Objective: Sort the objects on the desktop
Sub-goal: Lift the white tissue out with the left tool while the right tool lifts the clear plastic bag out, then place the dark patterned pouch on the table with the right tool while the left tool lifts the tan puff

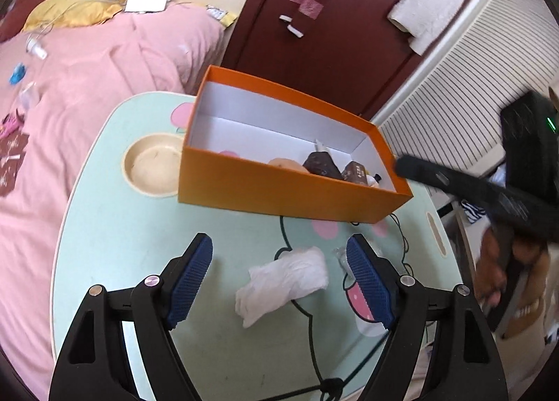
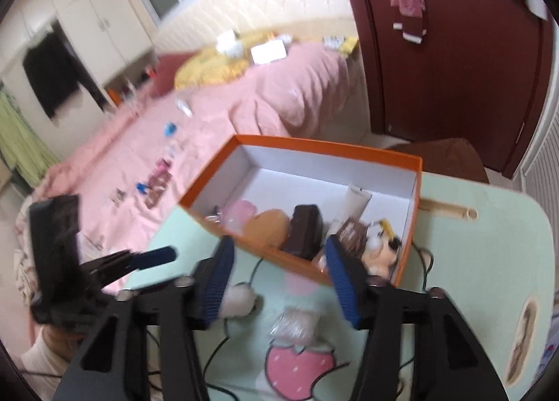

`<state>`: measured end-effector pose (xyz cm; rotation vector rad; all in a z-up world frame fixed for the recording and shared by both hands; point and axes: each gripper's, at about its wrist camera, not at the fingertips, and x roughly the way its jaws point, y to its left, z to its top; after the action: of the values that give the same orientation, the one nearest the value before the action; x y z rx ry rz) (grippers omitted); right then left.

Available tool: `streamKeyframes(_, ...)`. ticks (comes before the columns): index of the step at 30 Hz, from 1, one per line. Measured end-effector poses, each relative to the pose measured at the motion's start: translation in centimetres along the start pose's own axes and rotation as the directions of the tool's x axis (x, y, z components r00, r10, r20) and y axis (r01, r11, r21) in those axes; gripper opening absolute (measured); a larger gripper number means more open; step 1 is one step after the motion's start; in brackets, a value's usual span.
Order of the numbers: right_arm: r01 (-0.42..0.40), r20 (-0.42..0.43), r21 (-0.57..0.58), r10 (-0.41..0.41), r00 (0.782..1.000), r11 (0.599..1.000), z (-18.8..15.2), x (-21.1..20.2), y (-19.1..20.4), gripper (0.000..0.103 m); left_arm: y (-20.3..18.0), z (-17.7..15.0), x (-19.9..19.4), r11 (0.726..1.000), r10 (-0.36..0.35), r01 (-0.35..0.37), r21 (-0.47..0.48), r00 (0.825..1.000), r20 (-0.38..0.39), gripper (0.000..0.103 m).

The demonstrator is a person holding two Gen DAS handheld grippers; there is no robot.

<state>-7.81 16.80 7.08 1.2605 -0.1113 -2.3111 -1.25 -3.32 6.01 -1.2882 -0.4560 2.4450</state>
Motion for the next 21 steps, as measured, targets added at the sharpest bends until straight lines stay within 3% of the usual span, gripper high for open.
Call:
streamKeyframes(1, 0.011, -0.044, -0.004, -0.011, 0.999, 1.000, 1.0, 1.0, -0.1, 0.034, 0.2, -0.1, -0.2, 1.000, 0.000, 0.000, -0.003, 1.000, 0.002, 0.079)
streamKeyframes(5, 0.031, -0.221, -0.008, -0.032, 0.975, 0.999, 3.6, 5.4, -0.5, 0.033, 0.8, -0.5, -1.5, 1.000, -0.002, 0.002, -0.014, 1.000, 0.019, 0.079)
streamKeyframes(7, 0.038, -0.269, -0.024, -0.043, 0.962, 0.999, 4.4, 6.8, -0.5, 0.033, 1.2, -0.6, -1.9, 1.000, -0.001, 0.002, -0.025, 1.000, 0.031, 0.079)
streamKeyframes(13, 0.020, -0.465, -0.013, -0.024, 0.885, 1.000, 4.2, 11.2, -1.4, 0.030, 1.9, 0.1, -2.7, 0.998, -0.009, 0.012, -0.057, 0.999, 0.052, 0.079)
streamKeyframes(16, 0.002, -0.444, 0.009, 0.003, 0.896, 1.000, 4.1, 11.0, -1.8, 0.029, 1.6, 1.0, -2.9, 1.000, 0.001, 0.001, -0.028, 0.999, 0.054, 0.079)
streamKeyframes(21, -0.090, -0.241, 0.044, 0.098, 0.966, 0.995, 4.6, 5.4, -2.1, 0.029, 0.1, 3.9, -3.5, 0.998, -0.012, 0.009, 0.063, 0.999, 0.044, 0.079)
